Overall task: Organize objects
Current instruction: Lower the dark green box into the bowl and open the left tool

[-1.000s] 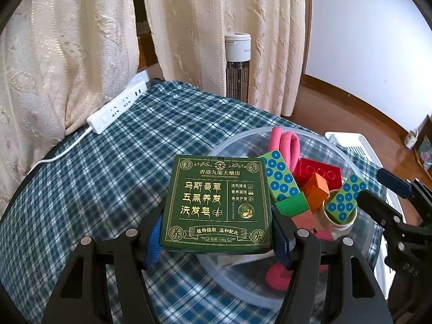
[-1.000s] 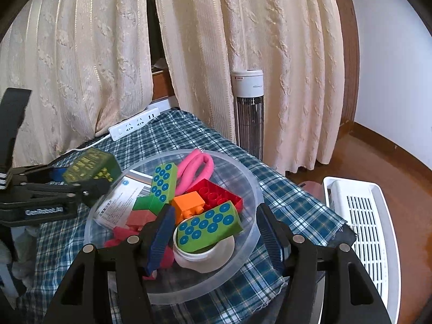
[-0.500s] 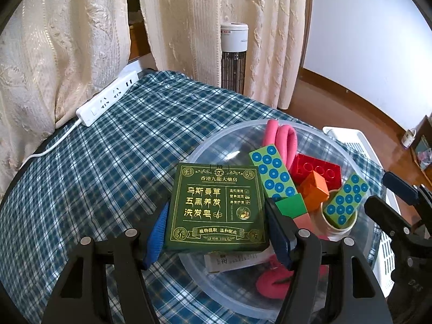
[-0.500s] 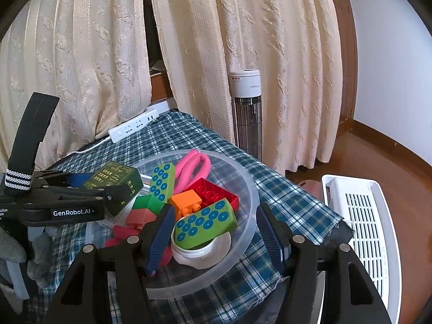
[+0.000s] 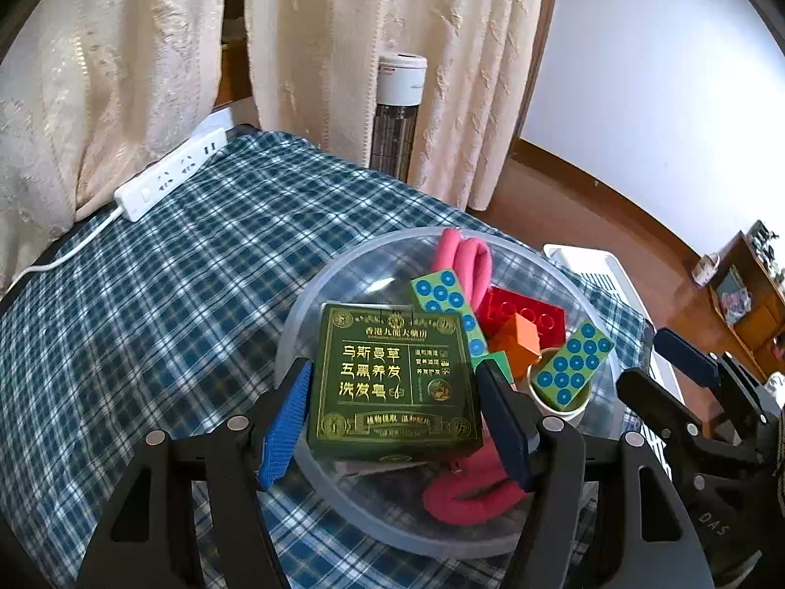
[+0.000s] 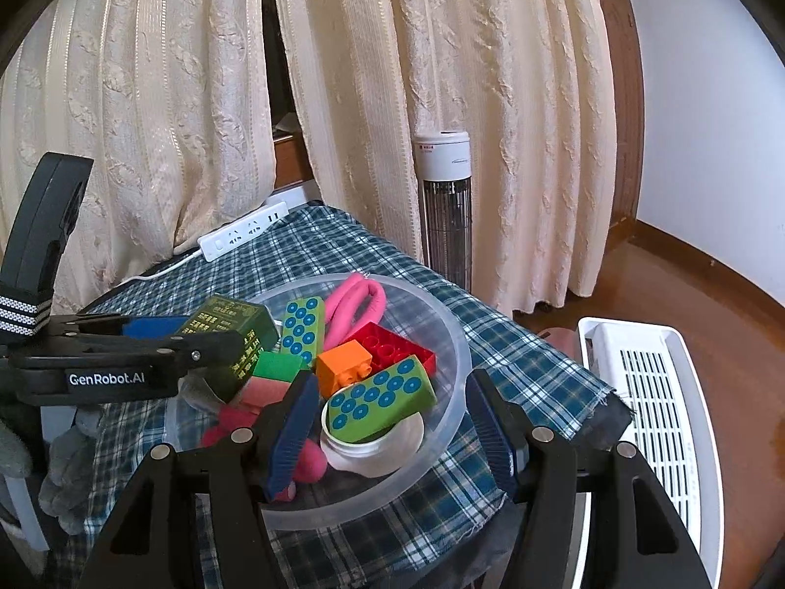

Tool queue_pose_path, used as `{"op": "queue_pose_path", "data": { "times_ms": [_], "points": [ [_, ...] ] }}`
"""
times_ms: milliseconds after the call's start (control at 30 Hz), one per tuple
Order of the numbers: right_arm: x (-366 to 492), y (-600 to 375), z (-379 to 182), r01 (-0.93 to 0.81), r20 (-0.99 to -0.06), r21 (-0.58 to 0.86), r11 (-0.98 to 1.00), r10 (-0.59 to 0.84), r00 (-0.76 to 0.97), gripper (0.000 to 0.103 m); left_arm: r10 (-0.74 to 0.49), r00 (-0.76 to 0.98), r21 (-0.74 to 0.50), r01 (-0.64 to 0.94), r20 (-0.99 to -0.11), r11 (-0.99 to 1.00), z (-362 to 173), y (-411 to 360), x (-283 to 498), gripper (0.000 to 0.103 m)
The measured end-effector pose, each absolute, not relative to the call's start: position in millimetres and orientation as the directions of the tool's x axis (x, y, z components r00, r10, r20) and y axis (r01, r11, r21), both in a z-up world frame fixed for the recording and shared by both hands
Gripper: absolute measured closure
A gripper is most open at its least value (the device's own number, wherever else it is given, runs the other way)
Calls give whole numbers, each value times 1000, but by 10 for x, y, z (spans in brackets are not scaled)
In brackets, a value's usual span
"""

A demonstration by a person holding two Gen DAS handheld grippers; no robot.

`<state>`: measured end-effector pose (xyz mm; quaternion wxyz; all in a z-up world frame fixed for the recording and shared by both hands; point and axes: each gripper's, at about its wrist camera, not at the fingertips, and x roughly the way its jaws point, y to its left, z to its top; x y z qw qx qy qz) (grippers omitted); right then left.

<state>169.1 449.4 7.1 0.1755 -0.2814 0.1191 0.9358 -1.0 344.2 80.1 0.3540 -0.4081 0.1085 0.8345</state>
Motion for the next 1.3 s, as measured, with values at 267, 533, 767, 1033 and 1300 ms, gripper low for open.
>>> {"op": "queue_pose_path", "data": {
  "times_ms": [267, 533, 767, 1033, 1300],
  "points": [
    [1706, 4374, 122, -385, -567, 120, -915, 255, -783, 31, 520, -424, -124, -675, -742, -727, 875, 3306, 55, 34],
    [1787, 4303, 171, -397, -566, 120, -910, 266, -780, 31, 549, -411, -144, -691, -728, -708, 926, 3298, 118, 34],
    [1799, 4251, 154, -388, -573, 114, -915, 259, -777, 31, 550, -424, -138, -689, -719, -712, 982, 3141, 203, 34],
    [1757, 4225, 91, -367, -581, 132, -921, 228, -781, 31, 474, -514, -63, -628, -715, -776, 949, 2789, 192, 34],
    [1752, 4282, 51, -366, -584, 154, -918, 215, -783, 31, 417, -525, -29, -597, -742, -802, 774, 2789, 55, 34]
  ]
}}
